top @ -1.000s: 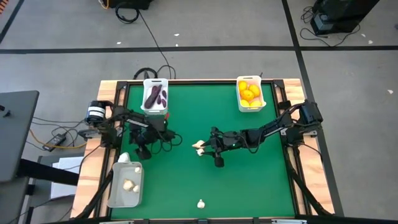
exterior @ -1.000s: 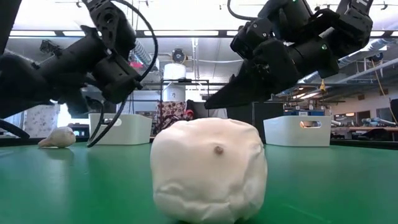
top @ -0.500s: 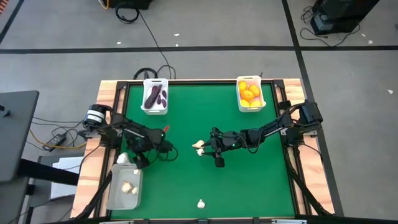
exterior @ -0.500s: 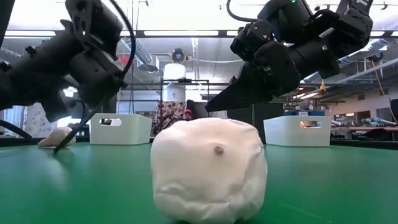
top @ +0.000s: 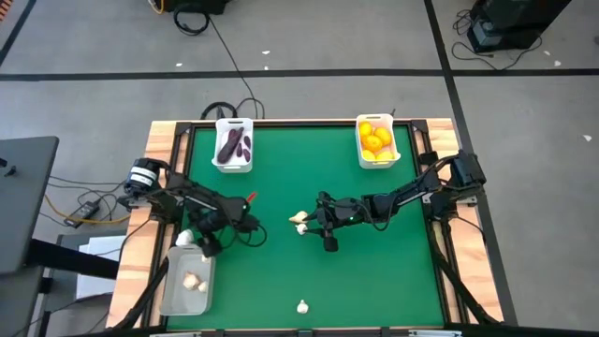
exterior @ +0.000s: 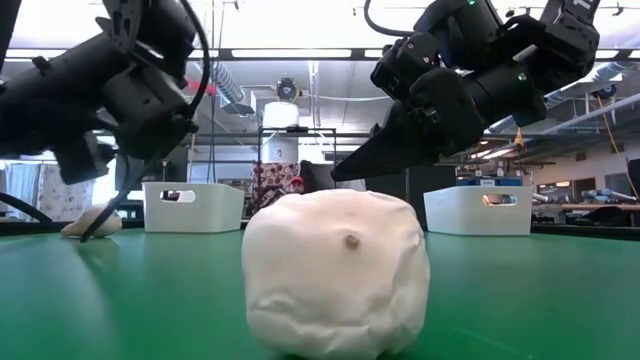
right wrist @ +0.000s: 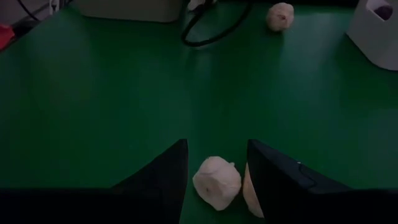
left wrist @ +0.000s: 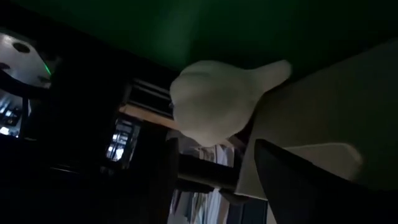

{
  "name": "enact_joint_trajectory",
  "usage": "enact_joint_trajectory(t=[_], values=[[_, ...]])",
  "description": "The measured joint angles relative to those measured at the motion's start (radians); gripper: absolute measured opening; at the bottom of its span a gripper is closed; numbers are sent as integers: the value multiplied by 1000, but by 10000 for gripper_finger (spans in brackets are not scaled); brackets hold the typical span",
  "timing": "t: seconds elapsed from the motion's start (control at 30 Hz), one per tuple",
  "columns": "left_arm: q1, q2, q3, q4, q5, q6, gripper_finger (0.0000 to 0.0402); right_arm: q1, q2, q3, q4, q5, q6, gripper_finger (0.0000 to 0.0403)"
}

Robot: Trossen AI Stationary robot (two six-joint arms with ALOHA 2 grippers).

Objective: Sort produce into baskets
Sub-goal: Put the top left big garlic into the gray bin

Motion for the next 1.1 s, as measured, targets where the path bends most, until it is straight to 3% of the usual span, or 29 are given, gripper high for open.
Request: enact_joint_trajectory(t=[0.3,0.53,0.67,0.8,0.93,1.1], values=[[1,-2,-70,17,19,30,120,0,0,0,-2,-2,-8,176],[0,-2,-54,103,1,33,82,0,0,0,-2,-1,-9,176],[6,1,61,80,-182,21,65,0,0,0,-1,0,-9,176],[13,1,266,26,-373,2,53,0,0,-1,2,2,-9,176],[24,1,421,-36,-432,-9,51,-2,0,-1,6,8,-9,176],[16,-1,458,-63,-422,-16,56,-2,0,-1,1,9,-9,176]])
